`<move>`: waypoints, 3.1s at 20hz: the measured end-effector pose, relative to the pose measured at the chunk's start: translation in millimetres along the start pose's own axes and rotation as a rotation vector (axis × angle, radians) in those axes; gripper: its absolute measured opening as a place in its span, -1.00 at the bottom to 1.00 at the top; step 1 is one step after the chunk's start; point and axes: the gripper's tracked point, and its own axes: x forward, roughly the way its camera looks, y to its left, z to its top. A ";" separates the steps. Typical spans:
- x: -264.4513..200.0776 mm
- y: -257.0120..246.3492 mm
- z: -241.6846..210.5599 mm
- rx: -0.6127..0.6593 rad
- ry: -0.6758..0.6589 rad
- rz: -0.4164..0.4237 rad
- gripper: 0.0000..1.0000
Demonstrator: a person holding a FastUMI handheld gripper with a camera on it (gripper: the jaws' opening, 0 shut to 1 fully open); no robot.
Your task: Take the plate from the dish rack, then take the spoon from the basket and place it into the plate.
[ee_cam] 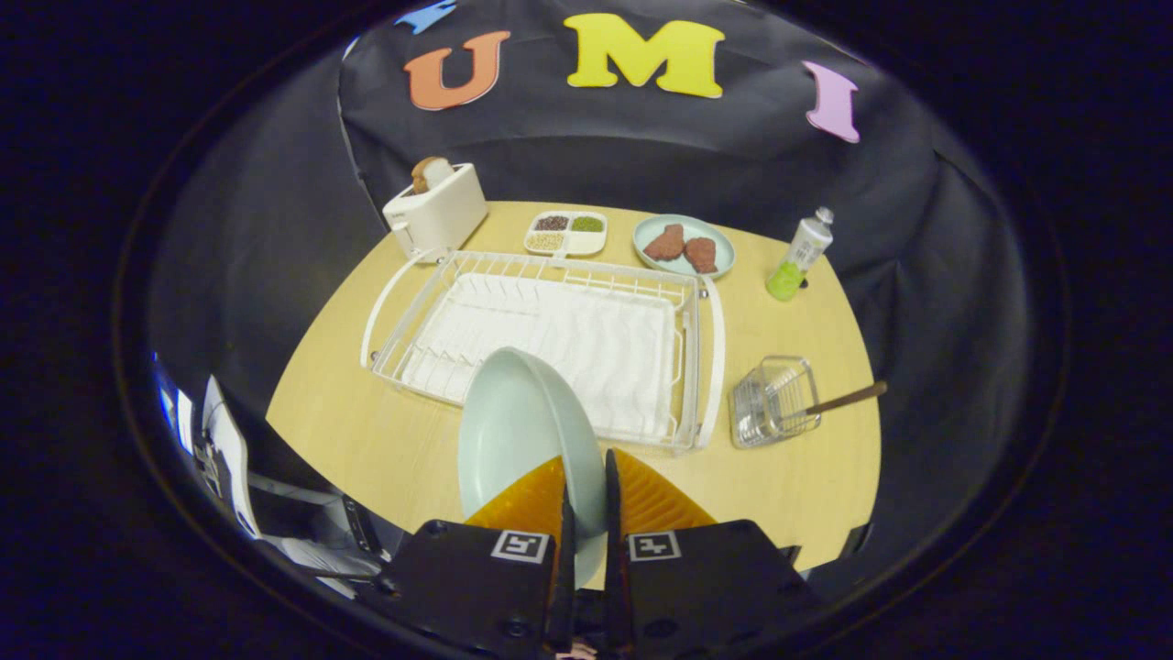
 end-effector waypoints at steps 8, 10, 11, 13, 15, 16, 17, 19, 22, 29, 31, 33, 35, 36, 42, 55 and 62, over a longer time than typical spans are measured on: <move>59.8 -27.7 -75.5 0.271 0.088 0.163 -0.64; 67.0 -30.6 -83.6 0.290 0.097 0.192 -0.64; 69.6 -31.6 -85.4 0.301 0.099 0.205 -0.64; 74.8 -34.2 -90.2 0.302 0.106 0.230 -0.64; 81.3 -36.1 -93.8 0.305 0.109 0.250 -0.64; 83.5 -37.6 -95.7 0.312 0.113 0.253 -0.64; 85.5 -42.0 -97.9 0.307 0.117 0.243 -0.59; 95.4 -50.2 -105.5 0.290 0.121 0.216 -0.48; 104.4 -54.3 -111.8 0.299 0.141 0.221 -0.42; 86.8 -80.5 -94.2 0.187 0.019 0.118 0.31; 75.6 -94.5 -83.1 0.152 -0.048 0.078 0.58; 60.8 -115.2 -70.3 0.111 -0.135 0.018 0.62; 44.9 -135.4 -54.9 0.098 -0.244 -0.033 0.67; 37.3 -145.0 -46.8 0.097 -0.301 -0.053 0.71; 1.8 -209.7 -1.2 0.053 -0.644 -0.250 0.94; 75.4 -254.6 89.5 0.192 -0.696 -0.111 0.98; 83.2 -255.4 112.2 0.191 -0.700 -0.083 0.45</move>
